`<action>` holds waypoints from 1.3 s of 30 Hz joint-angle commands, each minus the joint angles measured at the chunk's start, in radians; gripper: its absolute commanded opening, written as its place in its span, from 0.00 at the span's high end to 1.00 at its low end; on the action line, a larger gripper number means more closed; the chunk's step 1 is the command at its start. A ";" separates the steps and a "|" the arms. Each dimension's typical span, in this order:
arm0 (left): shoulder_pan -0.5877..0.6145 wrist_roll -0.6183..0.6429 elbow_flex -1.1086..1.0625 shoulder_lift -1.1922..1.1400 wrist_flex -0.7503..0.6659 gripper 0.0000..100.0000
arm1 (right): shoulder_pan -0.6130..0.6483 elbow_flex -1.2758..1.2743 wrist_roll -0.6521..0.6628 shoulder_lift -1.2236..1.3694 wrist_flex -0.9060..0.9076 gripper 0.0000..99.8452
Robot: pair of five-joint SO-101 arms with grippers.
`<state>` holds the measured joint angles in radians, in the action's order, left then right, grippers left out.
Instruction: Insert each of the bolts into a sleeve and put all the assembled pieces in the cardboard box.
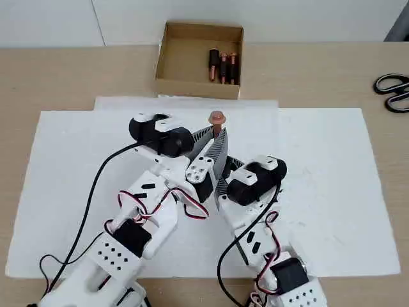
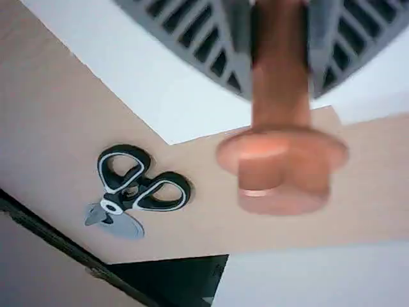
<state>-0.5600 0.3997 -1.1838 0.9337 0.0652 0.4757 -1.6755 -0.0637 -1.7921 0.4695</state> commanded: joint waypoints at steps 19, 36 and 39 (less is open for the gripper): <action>-0.028 -0.006 0.045 0.017 -0.066 0.99 | -0.001 -0.006 0.008 -0.025 -0.002 1.00; -0.026 -0.043 -0.022 0.017 -0.160 0.99 | 0.001 -0.006 0.006 -0.025 -0.002 1.00; -0.026 -0.075 -0.050 0.015 -0.207 0.99 | 0.001 -0.006 0.006 -0.025 -0.002 1.00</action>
<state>-0.5831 0.3521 -1.2329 0.9352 -0.0852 0.4757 -1.6755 -0.0637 -1.7921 0.4695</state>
